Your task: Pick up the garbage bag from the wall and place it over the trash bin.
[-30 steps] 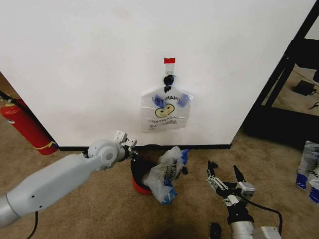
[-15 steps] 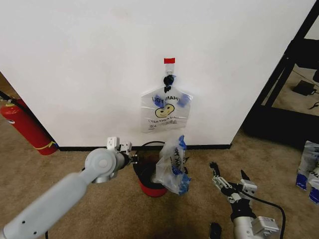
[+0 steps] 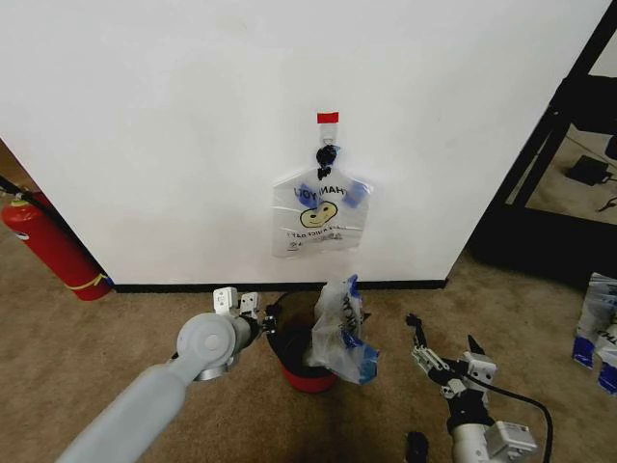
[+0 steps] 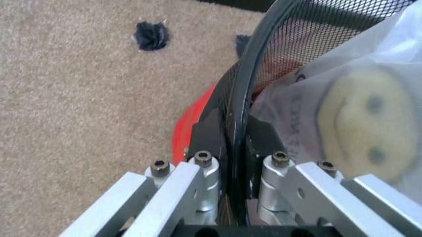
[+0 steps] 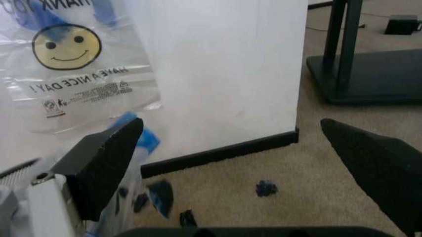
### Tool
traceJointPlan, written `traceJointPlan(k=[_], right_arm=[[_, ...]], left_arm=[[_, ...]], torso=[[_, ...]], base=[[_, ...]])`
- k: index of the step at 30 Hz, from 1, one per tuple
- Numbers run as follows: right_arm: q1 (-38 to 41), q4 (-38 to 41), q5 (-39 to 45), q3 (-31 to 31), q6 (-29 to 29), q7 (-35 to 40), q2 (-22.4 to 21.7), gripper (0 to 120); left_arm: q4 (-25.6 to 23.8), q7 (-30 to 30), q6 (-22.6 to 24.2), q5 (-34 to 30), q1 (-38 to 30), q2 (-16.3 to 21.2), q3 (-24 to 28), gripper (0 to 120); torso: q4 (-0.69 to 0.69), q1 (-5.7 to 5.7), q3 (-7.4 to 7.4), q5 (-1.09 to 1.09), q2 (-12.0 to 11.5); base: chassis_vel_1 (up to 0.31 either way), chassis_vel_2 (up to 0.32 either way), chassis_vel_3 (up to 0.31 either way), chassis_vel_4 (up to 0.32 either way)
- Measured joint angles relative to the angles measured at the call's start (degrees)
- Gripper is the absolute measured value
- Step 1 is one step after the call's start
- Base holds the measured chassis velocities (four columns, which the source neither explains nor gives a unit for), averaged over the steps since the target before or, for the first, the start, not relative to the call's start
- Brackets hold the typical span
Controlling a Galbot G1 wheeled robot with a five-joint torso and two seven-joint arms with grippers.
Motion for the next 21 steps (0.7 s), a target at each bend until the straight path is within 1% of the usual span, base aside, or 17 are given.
traceJointPlan(k=[2,9,14,15,17,20,21], right_arm=[[-0.02,0.03,-0.02,0.05,0.05,0.00,-0.11,100],[0.08,-0.06,-0.45,-0.54,-0.01,-0.13,-0.13,100],[0.06,-0.02,-0.56,-0.58,-0.19,-0.12,-0.30,100],[-0.04,0.27,-0.56,-0.44,-0.28,-0.06,-0.61,100],[-0.24,0.73,-0.50,-0.13,-0.48,0.06,-1.11,100],[-0.61,1.39,-0.35,0.17,-0.94,0.12,-2.13,100],[-0.61,1.39,-0.35,0.17,-0.94,0.12,-2.13,100]], left_arm=[[0.01,0.17,0.02,0.58,0.39,0.08,0.05,4],[-0.07,0.59,-0.18,1.41,0.60,0.82,0.10,4],[-0.31,0.81,0.76,1.32,0.77,0.83,0.01,4],[-0.49,0.85,1.32,1.32,0.87,0.83,-0.11,6],[-0.96,0.86,1.82,1.35,0.96,0.96,-0.32,15],[-1.69,1.03,2.18,1.45,0.86,2.48,-0.08,27],[-1.69,1.03,2.18,1.45,0.86,2.48,-0.08,27]], torso=[[0.02,0.00,0.00,0.00,0.00],[0.02,0.00,0.00,0.00,0.00],[0.00,0.00,0.00,0.00,0.00],[0.01,0.00,0.00,-0.01,0.00],[0.01,0.00,0.00,-0.01,0.00],[0.01,0.00,0.00,0.00,0.00],[0.01,0.00,0.00,0.00,0.00]], base=[[0.000,0.000,0.000,0.000],[0.000,0.000,0.000,0.000],[0.000,0.000,0.000,0.000],[0.000,0.000,0.000,0.000],[0.000,0.000,0.000,0.000],[0.000,0.000,0.000,0.000],[0.000,0.000,0.000,0.000]])
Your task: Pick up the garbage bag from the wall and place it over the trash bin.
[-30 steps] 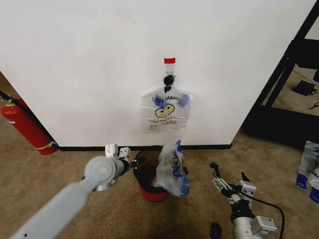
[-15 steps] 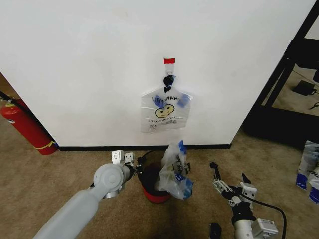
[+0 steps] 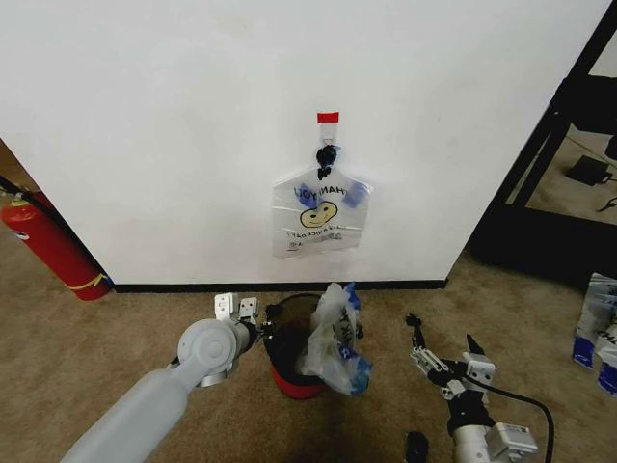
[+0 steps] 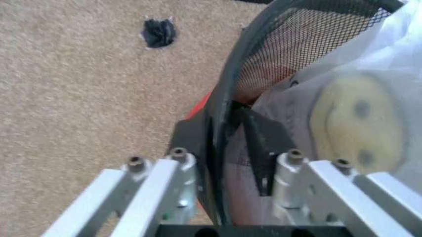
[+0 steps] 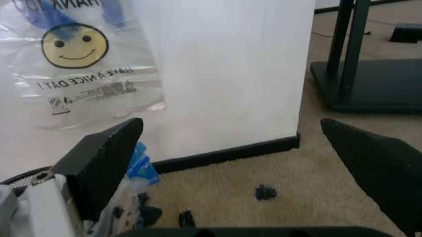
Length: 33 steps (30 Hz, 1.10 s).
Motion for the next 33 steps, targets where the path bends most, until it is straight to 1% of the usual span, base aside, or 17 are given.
traceJointPlan(k=[4,7,9,11,13,14,16,18,19,21,22,25,26,28,30,31,33], right_arm=[[-0.41,0.69,0.08,0.09,-0.37,0.11,-0.68,100],[-0.70,1.28,0.12,0.22,-0.75,0.33,-1.39,100],[-0.71,1.33,0.18,0.24,-0.81,0.41,-1.61,100],[-0.69,1.60,0.74,-0.24,-1.29,1.18,-2.44,100],[-0.78,1.66,0.79,-0.92,-1.61,1.43,-2.94,100],[-0.78,1.66,0.79,-0.92,-1.61,1.43,-2.94,100],[-0.72,1.44,0.50,-1.66,-1.87,1.43,-3.73,100],[-0.53,1.23,0.49,-1.98,-2.29,1.38,-4.38,100],[-0.04,0.98,0.67,-2.29,-3.21,1.16,-5.51,100],[0.59,0.88,1.36,-2.56,-4.91,0.77,-7.63,100],[0.59,0.88,1.36,-2.56,-4.91,0.77,-7.63,100],[0.50,1.25,3.32,-1.76,-6.73,-1.09,-12.56,100],[1.40,1.25,6.11,-0.74,-8.18,-1.44,-16.90,100],[2.43,1.85,12.15,1.40,-11.47,-1.36,-21.94,100],[2.52,2.09,13.31,1.88,-12.11,-1.35,-22.76,100],[3.50,2.60,17.81,3.14,-14.45,-1.05,-25.92,100],[6.97,2.17,22.99,2.27,-17.09,-0.54,-30.32,100]], left_arm=[[-0.49,0.37,0.34,0.44,-0.25,1.61,0.26,43],[-1.75,0.38,0.56,0.66,0.27,2.00,-0.95,57],[-2.11,0.38,0.61,0.71,0.48,2.08,-1.29,58],[-4.32,0.40,1.03,1.29,2.10,2.61,-3.55,70],[-5.56,0.80,1.25,2.40,3.48,2.92,-5.29,77],[-5.56,0.80,1.25,2.40,3.48,2.92,-5.29,77],[-7.79,1.41,1.15,3.84,5.89,3.21,-8.17,87],[-9.22,1.91,0.85,4.91,7.43,3.29,-9.65,91],[-11.29,3.23,0.28,7.50,9.71,3.29,-11.26,97],[-14.29,5.29,-0.52,11.77,13.43,3.17,-12.58,99],[-14.29,5.29,-0.52,11.77,13.43,3.17,-12.58,99],[-18.08,6.66,-0.97,15.05,16.94,2.63,-12.81,100],[-20.33,7.37,-1.03,17.17,18.76,2.19,-12.62,100],[-21.51,8.10,-1.09,19.80,18.50,2.08,-9.58,100],[-21.54,8.18,-1.11,19.99,18.19,2.14,-8.96,100],[-21.90,8.50,-1.54,20.67,16.90,2.68,-6.21,100],[-23.03,9.37,-3.07,21.69,17.43,4.33,-4.69,100]], torso=[[0.00,0.00,0.00,0.00,0.00],[-0.01,0.00,0.00,0.00,0.00],[-0.01,0.00,0.00,-0.01,0.00],[0.00,0.00,0.00,0.00,0.00],[0.00,0.00,0.00,-0.01,0.00],[0.00,0.00,0.00,-0.01,0.00],[0.00,0.00,0.00,0.00,-0.01],[-0.01,0.00,0.00,0.00,-0.01],[0.00,0.00,0.00,0.00,-0.01],[0.03,0.00,0.00,0.02,-0.01],[0.03,0.00,0.00,0.02,-0.01],[-0.01,0.00,0.00,0.00,-0.01],[-0.01,0.00,-0.01,0.02,-0.01],[0.05,0.00,0.00,0.04,-0.01],[0.05,0.00,0.00,0.03,-0.01],[-0.06,0.00,0.00,-0.03,-0.01],[-0.07,0.00,0.00,0.03,-0.01]], base=[[0.000,0.000,0.000,0.000],[0.000,0.000,0.000,0.000],[0.000,0.000,0.000,0.000],[0.000,0.000,0.000,0.000],[0.000,0.000,0.000,0.000],[0.000,0.000,0.000,0.000],[0.000,0.000,0.000,0.000],[0.000,0.000,0.000,0.000],[0.000,0.000,0.000,0.000],[0.000,0.000,0.000,0.000],[0.000,0.000,0.000,0.000],[0.000,0.000,0.000,0.000],[0.000,0.000,0.000,0.000],[0.000,0.000,0.000,0.000],[0.000,0.000,0.000,0.000],[0.000,0.000,0.000,0.000],[0.000,0.000,0.000,0.000]])
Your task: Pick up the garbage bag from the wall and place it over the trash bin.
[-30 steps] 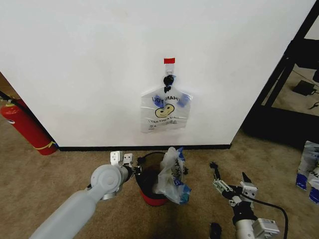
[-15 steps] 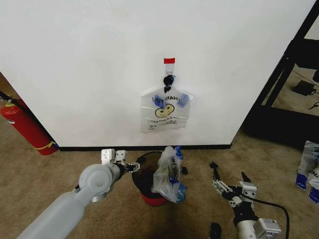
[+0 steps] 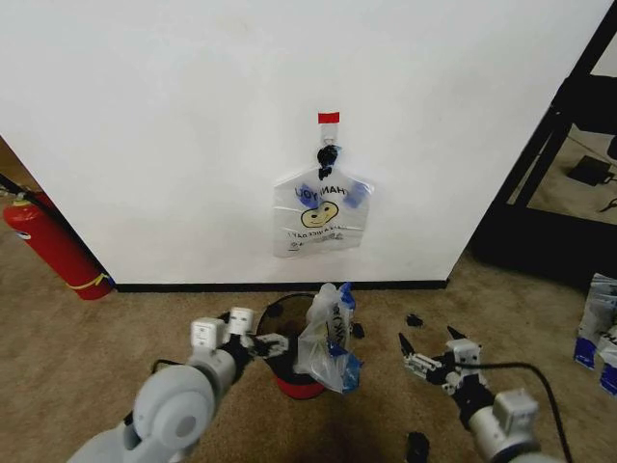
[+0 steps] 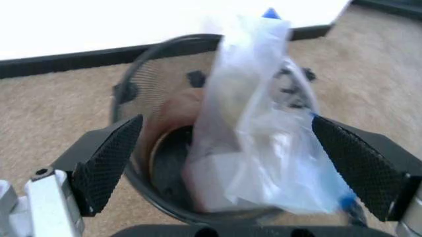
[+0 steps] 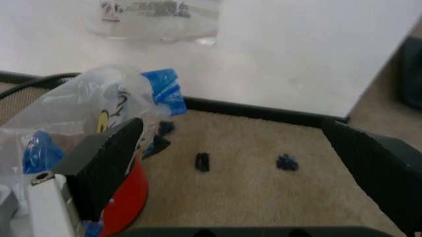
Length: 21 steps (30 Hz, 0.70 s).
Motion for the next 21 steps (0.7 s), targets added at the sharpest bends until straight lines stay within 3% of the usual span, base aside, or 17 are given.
traceJointPlan(k=[3,5,9,13,19,21], right_arm=[[9.66,-1.75,9.24,-4.30,-4.01,1.11,-5.23,100],[11.69,-2.34,11.00,-5.22,-4.65,1.14,-6.04,100],[21.44,-6.25,17.15,-10.55,-7.58,-3.69,-9.31,100],[24.34,-7.32,17.65,-13.27,-8.62,-5.31,-9.33,100],[37.87,-12.83,17.66,-27.22,-12.02,-5.47,-5.33,100],[38.33,-13.08,17.66,-27.72,-12.18,-5.28,-5.14,100]], left_arm=[[-1.67,1.04,-2.05,1.34,1.45,2.34,0.43,100],[-1.94,1.26,-2.32,1.72,1.60,2.77,0.40,100],[-2.83,2.43,-3.24,5.98,2.71,2.85,-1.18,100],[-3.01,2.65,-3.25,6.98,3.25,2.21,-1.93,100],[-2.85,3.39,-3.43,9.66,3.98,0.49,-2.11,100],[-2.85,3.41,-3.43,9.67,3.97,0.47,-2.09,100]], torso=[[0.13,0.00,0.00,0.01,0.00],[0.15,0.00,0.00,0.01,0.00],[0.06,0.01,0.00,-0.01,0.00],[0.04,0.01,0.00,-0.02,0.00],[0.08,0.01,0.00,-0.04,0.00],[0.08,0.01,0.00,-0.04,0.00]], base=[[0.000,0.000,0.000,0.000],[0.000,0.000,0.000,0.000],[0.000,0.000,0.000,0.000],[0.000,0.000,0.000,0.000],[0.000,0.000,0.000,0.000],[0.000,0.000,0.000,0.000]])
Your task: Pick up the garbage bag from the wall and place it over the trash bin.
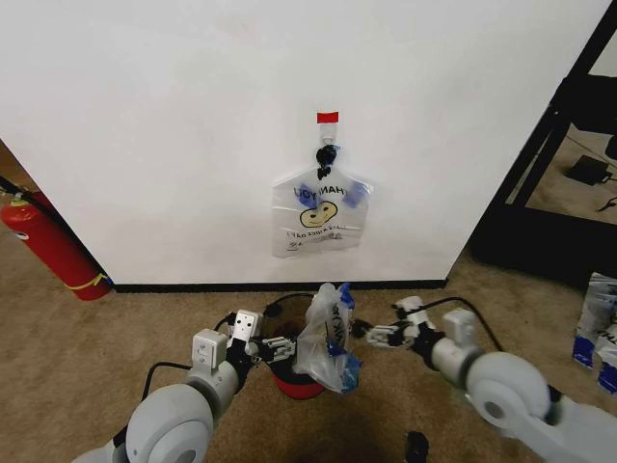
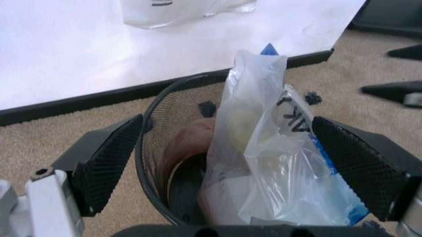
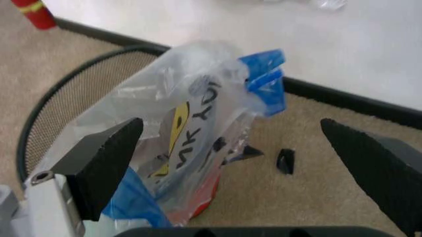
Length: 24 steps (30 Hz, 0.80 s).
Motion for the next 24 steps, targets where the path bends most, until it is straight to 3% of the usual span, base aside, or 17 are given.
traceJointPlan(k=[2,6,10,13,24], right_arm=[[3.29,-1.89,0.33,-3.79,-1.70,2.34,1.68,100],[4.43,-3.33,0.41,-5.69,-2.85,4.40,2.96,100],[4.52,-4.71,0.36,-6.18,-3.05,4.98,4.24,99],[4.62,-6.51,-0.28,-6.67,-3.11,5.08,6.61,89],[5.58,-10.05,-1.62,-7.98,-3.07,7.42,12.22,88]], left_arm=[[-0.29,0.14,0.00,0.05,0.00,-0.06,-0.01,100],[-0.36,0.31,0.02,0.11,0.03,0.07,-0.07,100],[-0.09,0.52,0.02,0.11,-0.24,0.29,-0.07,100],[0.23,0.84,0.02,0.11,-0.81,0.47,0.22,100],[0.26,1.41,0.08,0.51,-1.04,0.93,1.22,100]], torso=[[0.00,0.00,0.00,0.00,0.00],[-0.01,0.00,0.00,0.00,0.00],[-0.01,0.00,-0.01,0.00,0.00],[-0.02,-0.01,-0.01,0.00,0.00],[-0.01,-0.01,-0.01,0.00,0.00]], base=[[0.000,0.000,0.000,0.000],[0.000,0.000,0.000,0.000],[0.000,0.000,0.000,0.000],[0.000,0.000,0.000,0.000],[0.000,0.000,0.000,0.000]])
